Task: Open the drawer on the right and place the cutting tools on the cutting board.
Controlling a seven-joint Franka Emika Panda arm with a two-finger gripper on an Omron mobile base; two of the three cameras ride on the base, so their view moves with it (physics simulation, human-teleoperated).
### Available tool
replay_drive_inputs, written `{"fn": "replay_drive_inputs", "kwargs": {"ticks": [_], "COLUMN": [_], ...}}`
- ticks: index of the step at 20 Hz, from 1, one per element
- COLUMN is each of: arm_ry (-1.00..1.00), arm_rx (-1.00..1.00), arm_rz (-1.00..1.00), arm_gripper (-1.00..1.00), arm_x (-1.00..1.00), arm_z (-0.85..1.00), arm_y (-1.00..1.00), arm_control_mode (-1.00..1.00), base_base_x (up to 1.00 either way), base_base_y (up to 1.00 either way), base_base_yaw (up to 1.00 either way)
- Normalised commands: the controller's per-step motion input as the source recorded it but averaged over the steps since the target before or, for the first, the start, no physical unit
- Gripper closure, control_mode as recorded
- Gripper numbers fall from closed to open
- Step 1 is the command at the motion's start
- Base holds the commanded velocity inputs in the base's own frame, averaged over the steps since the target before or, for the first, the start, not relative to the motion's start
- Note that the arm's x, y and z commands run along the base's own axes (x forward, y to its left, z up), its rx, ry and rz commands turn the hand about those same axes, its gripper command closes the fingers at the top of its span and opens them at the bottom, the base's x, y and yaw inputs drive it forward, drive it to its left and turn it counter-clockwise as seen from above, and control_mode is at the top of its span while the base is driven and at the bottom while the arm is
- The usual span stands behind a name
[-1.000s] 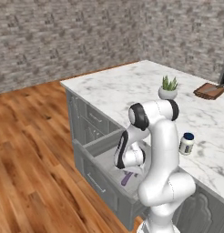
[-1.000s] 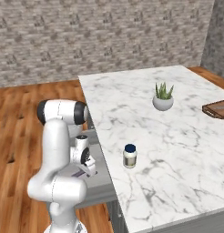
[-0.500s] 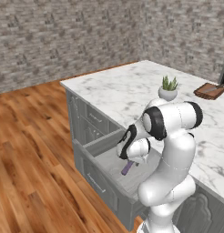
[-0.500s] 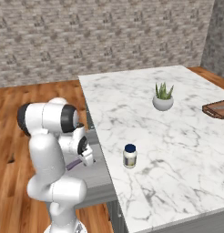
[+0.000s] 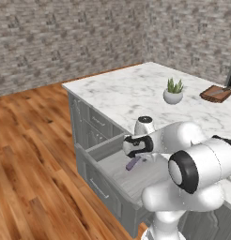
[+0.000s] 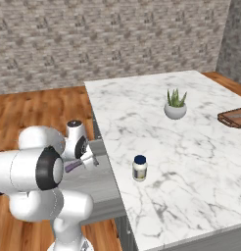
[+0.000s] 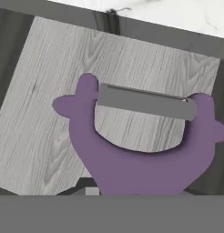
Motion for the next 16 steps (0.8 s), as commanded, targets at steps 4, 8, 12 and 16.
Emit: {"fn": "replay_drive_inputs", "kwargs": {"ticks": [4,8,12,16], "arm_ry": [0.0,0.0,-0.08,-0.18], "arm_rx": [-0.03,0.0,0.0,0.01], "arm_rz": [-0.1,-0.08,-0.05,0.0], "arm_gripper": [1.0,1.0,1.0,1.0], "arm_x": [0.0,-0.15,-0.37,-0.38], "arm_z": [1.0,1.0,1.0,1.0], "arm_y": [0.04,0.0,0.0,-0.02], "arm_control_mode": [-1.0,-1.0,-1.0,-1.0], "base_base_x": [0.0,0.0,0.0,0.0], "base_base_y": [0.0,0.0,0.0,0.0], "base_base_yaw": [0.0,0.0,0.0,0.0]}}
